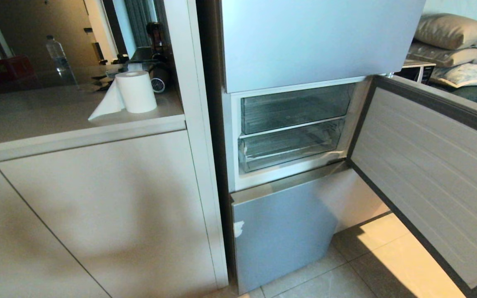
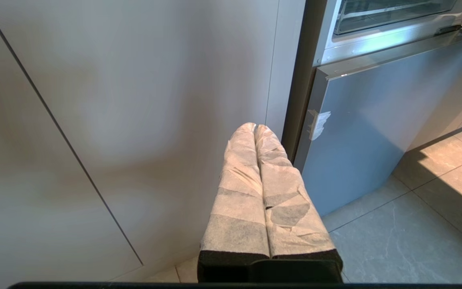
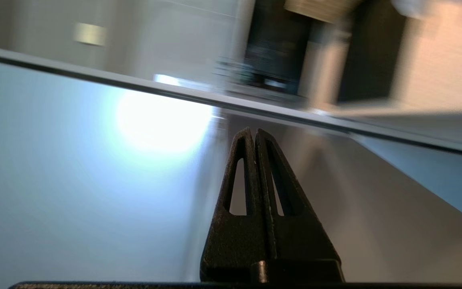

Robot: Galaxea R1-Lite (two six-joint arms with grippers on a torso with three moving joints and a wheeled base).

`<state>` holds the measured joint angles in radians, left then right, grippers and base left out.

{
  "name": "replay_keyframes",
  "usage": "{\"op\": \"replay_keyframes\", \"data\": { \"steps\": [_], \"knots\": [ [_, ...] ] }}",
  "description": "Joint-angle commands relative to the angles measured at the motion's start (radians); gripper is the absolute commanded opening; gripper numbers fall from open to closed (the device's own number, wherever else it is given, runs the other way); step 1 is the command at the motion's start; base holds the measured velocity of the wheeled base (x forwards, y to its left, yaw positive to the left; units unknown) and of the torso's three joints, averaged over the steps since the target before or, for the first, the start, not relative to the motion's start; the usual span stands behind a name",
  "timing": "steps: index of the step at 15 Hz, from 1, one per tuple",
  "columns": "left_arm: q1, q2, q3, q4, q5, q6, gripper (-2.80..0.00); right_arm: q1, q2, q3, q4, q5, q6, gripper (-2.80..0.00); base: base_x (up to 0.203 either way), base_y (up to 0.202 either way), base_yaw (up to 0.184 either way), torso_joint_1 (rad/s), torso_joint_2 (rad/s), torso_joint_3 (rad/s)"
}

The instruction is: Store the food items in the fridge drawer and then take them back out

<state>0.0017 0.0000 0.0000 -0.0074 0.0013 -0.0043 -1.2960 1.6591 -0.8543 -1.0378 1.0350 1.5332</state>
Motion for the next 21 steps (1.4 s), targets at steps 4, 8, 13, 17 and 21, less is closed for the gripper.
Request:
{"op": "replay_keyframes", "data": {
  "steps": [4,8,13,17,21],
  "knots": [
    [0.000,0.002,0.002,0.000,0.000,0.000,-2.80,0.022,0.004,-0.011,-0.016,-0.104,-0.142,-2.80,0.000,0.000,0.000,0.000,0.00,0.000],
    [0.000,0.002,0.002,-0.001,0.000,0.000,-2.80,0.359,-0.030,0.186,0.158,-0.485,-0.643,-2.80,0.000,0.000,0.000,0.000,0.00,0.000],
    [0.000,0.002,0.002,0.000,0.000,0.000,-2.80,0.927,-0.087,0.282,0.209,-0.827,-0.726,-2.80,0.000,0.000,0.000,0.000,0.00,0.000],
    [0.000,0.002,0.002,0.000,0.000,0.000,-2.80,1.406,-0.102,0.298,0.217,-1.070,-0.755,-2.80,0.000,0.000,0.000,0.000,0.00,0.000],
    [0.000,0.002,0.002,0.000,0.000,0.000,-2.80,1.710,0.151,0.073,0.205,-1.276,-0.763,-2.80,0.000,0.000,0.000,0.000,0.00,0.000]
  ]
}}
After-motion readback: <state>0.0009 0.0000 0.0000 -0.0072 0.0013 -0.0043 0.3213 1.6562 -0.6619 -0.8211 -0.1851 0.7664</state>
